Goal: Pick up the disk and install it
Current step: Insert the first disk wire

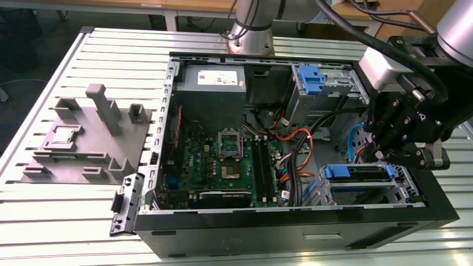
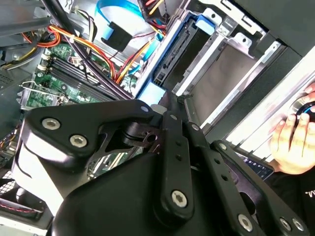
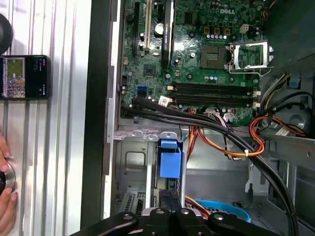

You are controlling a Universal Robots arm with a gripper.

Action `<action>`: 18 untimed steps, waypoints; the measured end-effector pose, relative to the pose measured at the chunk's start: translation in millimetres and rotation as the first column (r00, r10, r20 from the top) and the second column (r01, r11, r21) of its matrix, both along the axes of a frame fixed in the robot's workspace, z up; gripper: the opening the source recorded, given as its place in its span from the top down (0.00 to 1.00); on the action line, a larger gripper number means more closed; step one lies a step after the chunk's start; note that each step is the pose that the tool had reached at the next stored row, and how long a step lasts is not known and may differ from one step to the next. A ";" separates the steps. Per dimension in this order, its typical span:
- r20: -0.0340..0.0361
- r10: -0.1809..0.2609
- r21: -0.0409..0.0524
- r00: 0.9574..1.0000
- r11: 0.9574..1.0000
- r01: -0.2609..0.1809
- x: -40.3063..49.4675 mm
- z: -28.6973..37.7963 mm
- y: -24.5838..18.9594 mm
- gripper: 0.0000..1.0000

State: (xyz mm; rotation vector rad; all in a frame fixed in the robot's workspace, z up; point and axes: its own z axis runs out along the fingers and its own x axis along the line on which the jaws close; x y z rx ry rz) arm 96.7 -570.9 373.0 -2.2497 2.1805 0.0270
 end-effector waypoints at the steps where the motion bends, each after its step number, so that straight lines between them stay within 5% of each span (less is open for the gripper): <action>1: 0.000 0.000 0.000 1.000 1.000 0.000 0.3 -0.1 0.5 0.90; 11: 0.000 0.000 0.000 1.000 1.000 0.000 3.8 0.0 8.5 0.90; 18: 0.000 0.000 0.000 1.000 1.000 0.000 4.0 0.0 10.0 0.90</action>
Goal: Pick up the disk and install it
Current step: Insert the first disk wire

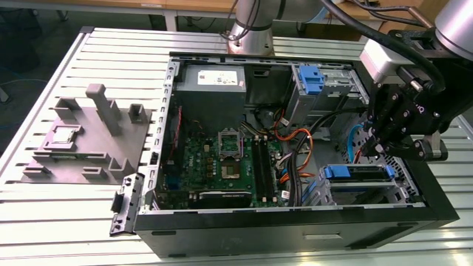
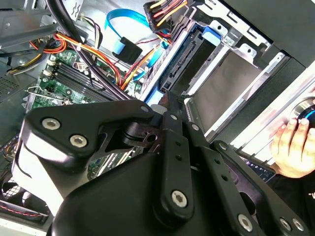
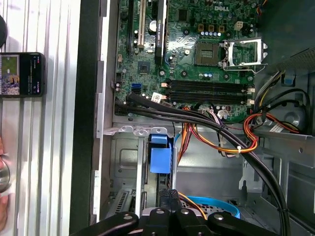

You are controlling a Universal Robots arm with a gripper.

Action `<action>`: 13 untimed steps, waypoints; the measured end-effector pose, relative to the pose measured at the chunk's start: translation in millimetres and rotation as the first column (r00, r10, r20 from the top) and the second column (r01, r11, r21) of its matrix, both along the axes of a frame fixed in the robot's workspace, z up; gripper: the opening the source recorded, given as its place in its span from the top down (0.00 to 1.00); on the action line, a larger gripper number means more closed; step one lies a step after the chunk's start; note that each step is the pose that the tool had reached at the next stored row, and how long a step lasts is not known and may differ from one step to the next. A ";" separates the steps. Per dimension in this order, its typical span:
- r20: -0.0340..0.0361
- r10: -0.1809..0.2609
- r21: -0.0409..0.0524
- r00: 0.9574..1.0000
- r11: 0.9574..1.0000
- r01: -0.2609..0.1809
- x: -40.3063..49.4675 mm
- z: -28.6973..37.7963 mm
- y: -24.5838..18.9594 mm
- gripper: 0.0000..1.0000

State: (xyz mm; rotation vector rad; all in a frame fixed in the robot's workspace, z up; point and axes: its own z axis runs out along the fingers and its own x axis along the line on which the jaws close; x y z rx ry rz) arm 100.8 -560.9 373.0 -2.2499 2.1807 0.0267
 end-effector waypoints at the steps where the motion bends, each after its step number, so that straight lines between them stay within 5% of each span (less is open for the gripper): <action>1: 0.000 0.000 0.000 1.000 1.000 0.000 0.0 0.0 0.0 0.90; 8: 0.000 0.000 0.000 1.000 1.000 0.000 0.0 0.0 0.1 0.90; 13: 0.000 0.053 0.000 0.999 0.999 -0.053 1.8 -1.4 0.2 0.90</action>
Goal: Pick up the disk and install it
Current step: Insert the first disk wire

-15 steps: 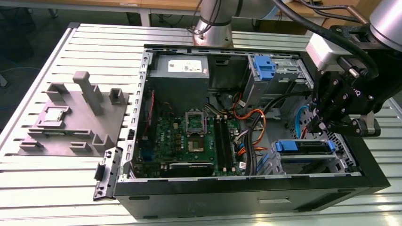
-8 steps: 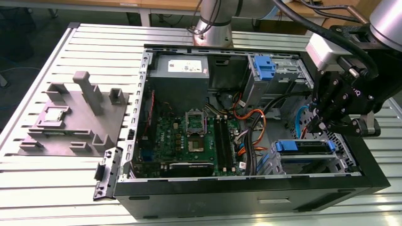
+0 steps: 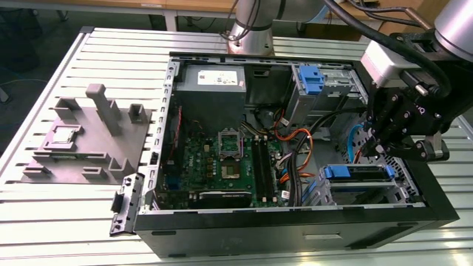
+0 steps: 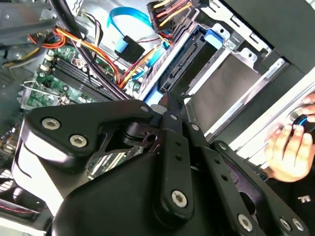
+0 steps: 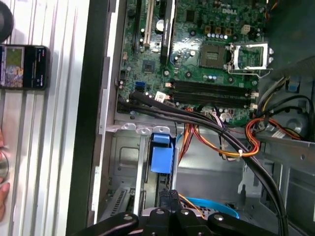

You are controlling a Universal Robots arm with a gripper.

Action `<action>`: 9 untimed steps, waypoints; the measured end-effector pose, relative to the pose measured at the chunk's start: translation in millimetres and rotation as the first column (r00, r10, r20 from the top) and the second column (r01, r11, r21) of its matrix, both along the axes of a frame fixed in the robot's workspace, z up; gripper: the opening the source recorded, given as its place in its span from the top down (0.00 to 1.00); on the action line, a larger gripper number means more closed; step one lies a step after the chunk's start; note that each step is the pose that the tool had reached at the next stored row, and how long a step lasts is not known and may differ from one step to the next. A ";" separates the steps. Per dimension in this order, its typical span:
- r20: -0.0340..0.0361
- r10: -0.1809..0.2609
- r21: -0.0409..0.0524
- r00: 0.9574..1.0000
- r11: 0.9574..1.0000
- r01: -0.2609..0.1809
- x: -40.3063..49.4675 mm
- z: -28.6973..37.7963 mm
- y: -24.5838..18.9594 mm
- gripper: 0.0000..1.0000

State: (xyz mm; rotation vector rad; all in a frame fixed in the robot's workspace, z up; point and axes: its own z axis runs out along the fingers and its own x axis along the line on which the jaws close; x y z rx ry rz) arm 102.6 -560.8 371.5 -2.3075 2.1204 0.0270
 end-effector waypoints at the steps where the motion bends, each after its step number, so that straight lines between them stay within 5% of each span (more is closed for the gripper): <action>1: 0.000 0.000 0.000 1.000 1.000 0.000 2.3 -0.3 0.3 0.90; 9: -0.004 0.000 -0.001 1.000 1.000 0.000 19.1 -1.1 7.5 0.90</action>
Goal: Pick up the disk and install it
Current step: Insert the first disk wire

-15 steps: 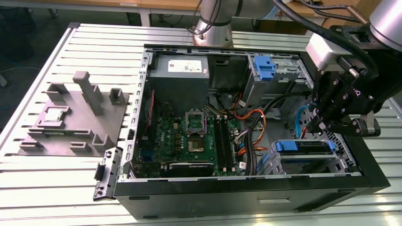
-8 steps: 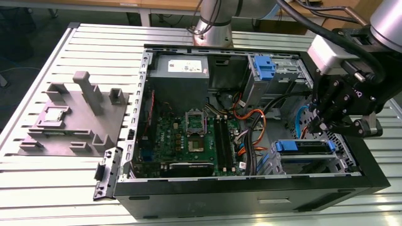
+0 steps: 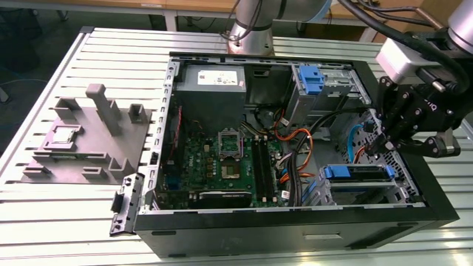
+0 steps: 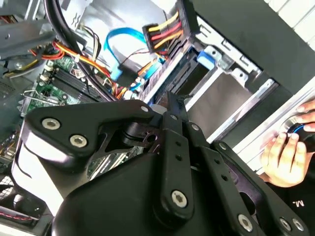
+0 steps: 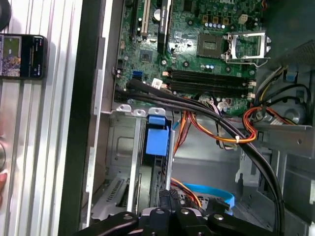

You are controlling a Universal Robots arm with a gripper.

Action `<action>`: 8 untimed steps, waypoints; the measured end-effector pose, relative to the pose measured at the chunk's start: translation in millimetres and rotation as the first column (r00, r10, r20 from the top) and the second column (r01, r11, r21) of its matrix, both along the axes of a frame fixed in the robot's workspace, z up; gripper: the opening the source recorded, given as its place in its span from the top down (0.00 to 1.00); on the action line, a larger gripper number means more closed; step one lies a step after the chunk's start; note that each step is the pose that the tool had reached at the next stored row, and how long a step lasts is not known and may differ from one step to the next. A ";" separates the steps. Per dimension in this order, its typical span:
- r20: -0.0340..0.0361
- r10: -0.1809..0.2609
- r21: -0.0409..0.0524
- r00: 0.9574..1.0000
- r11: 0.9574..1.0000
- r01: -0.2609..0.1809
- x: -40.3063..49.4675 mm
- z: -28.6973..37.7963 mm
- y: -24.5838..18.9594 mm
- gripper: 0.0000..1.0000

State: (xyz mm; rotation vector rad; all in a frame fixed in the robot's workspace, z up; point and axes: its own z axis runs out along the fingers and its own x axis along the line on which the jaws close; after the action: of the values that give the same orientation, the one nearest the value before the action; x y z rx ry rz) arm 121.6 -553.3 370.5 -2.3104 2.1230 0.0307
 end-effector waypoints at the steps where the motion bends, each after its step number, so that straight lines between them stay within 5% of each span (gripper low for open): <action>1: 0.000 0.000 -0.001 1.000 1.000 0.000 1.9 0.0 1.3 0.90; 8: -0.001 0.000 -0.011 1.000 1.000 0.000 16.3 -1.7 8.9 0.90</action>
State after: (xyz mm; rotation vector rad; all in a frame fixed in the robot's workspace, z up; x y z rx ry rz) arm 137.9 -544.4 368.8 -2.3167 2.1290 0.0200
